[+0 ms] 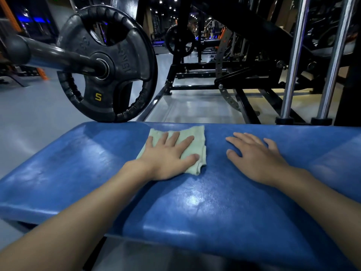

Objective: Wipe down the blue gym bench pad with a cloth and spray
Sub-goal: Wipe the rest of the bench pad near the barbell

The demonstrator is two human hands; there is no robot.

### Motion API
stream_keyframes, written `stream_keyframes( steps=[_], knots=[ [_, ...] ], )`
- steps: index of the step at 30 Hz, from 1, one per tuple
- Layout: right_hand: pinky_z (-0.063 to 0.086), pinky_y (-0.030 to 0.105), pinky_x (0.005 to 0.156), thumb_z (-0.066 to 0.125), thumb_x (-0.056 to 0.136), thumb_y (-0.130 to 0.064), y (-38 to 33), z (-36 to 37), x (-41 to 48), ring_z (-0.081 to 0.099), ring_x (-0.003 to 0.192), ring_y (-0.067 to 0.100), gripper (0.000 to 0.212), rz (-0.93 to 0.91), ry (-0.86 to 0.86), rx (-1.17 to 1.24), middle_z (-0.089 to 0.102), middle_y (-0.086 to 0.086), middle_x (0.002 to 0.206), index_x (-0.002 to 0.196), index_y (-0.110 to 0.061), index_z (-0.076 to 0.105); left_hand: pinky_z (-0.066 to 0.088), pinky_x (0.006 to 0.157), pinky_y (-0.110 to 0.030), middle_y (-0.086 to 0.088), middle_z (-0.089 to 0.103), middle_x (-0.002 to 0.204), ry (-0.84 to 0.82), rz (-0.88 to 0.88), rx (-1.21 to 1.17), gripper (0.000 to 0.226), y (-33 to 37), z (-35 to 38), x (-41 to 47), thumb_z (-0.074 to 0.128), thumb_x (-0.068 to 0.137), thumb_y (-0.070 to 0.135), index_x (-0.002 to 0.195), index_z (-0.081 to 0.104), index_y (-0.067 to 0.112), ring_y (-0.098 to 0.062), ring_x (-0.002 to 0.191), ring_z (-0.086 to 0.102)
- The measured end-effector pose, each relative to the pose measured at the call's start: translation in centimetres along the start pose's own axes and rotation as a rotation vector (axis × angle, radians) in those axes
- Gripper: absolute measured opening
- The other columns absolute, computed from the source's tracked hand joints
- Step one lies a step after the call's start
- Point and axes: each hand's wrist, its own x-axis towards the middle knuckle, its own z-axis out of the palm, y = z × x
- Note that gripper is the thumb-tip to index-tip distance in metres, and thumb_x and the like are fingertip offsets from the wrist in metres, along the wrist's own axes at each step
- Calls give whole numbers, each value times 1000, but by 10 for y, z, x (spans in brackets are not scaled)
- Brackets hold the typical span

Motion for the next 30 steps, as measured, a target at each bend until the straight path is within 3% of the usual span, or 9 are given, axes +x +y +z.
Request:
stream_keyframes(
  steps=[6,10,13,18,25,30],
  knots=[
    [0,55,120,26,103,-44,-11,-13,2,6,152,13,52,16,-51,-104,15,-7,165,153,-31,29,-4,120,-55,8,-9,166,45,43,68,82,11,13,-109,-7,73,79,150,-13,53,-20,152,-13],
    [2,54,121,31,103,-43,-30,-10,14,6,152,12,54,-36,15,23,13,-9,165,155,-32,24,-5,119,-54,11,-11,166,36,31,53,81,10,14,-127,-7,72,80,148,-14,55,-17,151,-16],
    [-2,54,120,25,103,-48,-42,3,18,2,152,11,55,-56,-57,18,7,-11,166,156,-35,19,-5,119,-55,12,-8,166,18,25,30,83,4,10,-107,-4,70,82,149,-10,57,-17,152,-12],
    [-4,54,120,18,103,-48,-42,13,19,-2,152,12,54,-49,-43,-29,3,-11,166,156,-36,18,-6,119,-58,8,-4,167,-5,-26,10,67,-21,2,-34,20,91,76,151,-2,56,-20,153,-8],
    [-2,52,120,20,102,-50,-41,17,19,-1,151,7,52,-45,8,-12,6,-15,165,153,-40,20,-5,118,-60,7,4,167,-25,-102,-44,68,-44,-16,79,20,90,77,152,6,53,-23,153,-2],
    [-2,50,120,22,101,-50,-41,17,19,0,151,6,52,-39,14,8,8,-17,165,152,-41,22,-6,118,-60,5,5,167,-6,-93,-30,69,-45,-13,75,17,90,76,154,6,50,-25,153,-1]
  ],
)
